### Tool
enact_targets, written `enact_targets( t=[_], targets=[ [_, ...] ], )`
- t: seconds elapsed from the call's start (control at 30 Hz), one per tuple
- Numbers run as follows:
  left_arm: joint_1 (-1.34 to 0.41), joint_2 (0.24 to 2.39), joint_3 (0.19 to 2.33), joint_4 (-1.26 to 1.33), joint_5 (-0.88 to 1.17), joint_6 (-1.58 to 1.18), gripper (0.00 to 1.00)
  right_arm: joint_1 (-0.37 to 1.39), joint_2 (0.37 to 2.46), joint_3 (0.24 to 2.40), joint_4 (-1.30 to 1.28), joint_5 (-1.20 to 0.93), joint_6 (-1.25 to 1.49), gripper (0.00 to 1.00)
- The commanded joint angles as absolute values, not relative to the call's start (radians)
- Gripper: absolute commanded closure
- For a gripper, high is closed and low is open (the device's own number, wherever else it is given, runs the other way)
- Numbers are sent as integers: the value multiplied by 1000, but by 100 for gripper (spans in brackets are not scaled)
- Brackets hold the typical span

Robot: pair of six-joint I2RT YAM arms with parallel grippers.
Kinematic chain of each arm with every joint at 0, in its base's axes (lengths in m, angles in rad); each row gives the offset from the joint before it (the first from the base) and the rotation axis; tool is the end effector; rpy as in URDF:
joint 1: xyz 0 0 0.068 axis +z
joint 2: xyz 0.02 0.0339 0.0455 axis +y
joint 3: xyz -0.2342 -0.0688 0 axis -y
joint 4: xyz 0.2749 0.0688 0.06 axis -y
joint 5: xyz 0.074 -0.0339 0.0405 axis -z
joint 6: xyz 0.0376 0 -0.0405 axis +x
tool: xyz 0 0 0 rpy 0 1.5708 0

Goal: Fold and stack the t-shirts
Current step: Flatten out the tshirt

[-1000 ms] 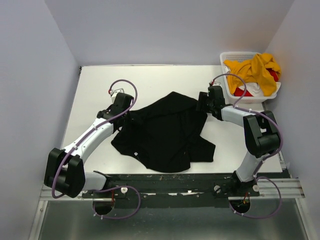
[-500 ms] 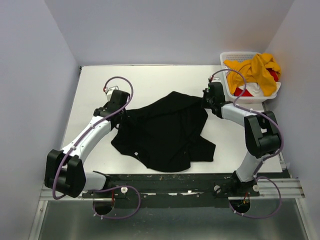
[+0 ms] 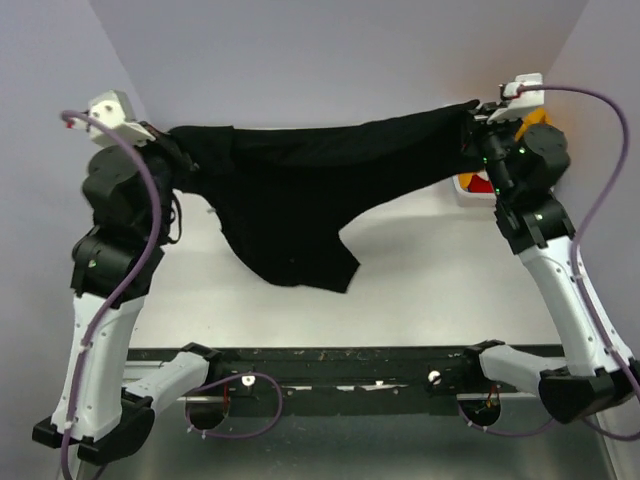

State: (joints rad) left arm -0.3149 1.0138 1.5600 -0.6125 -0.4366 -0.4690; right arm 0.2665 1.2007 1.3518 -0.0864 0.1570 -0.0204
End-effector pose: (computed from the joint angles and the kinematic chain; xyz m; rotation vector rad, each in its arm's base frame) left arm 0.2025 -0.0492 0.4992 -0.4550 1.5719 -0.2443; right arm 0.2996 0.0757 0.4397 -0.0900 1.5047 0.0794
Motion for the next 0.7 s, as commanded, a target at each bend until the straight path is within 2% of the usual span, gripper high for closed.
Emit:
enact_targets(
  t=[0.0, 0.23, 0.43, 0.53, 0.67],
  targets=[
    [-307, 969, 1739, -649, -434, -335, 100, 262, 1087, 1412, -163, 27, -147, 99],
    [-307, 909, 1912, -662, -275, -226, 100, 262, 1049, 1604, -315, -129, -141, 99],
    [-307, 915, 1866, -608, -334, -193, 100, 262, 1111, 1623, -329, -73, -103, 99],
    [-306, 987, 1825, -548, -385, -160, 100, 262, 1196, 1620, -313, 10, -99, 99],
    [-274, 1211, 1922, -549, -434, -118, 100, 262, 1368, 1647, -265, 153, -99, 99]
  ],
)
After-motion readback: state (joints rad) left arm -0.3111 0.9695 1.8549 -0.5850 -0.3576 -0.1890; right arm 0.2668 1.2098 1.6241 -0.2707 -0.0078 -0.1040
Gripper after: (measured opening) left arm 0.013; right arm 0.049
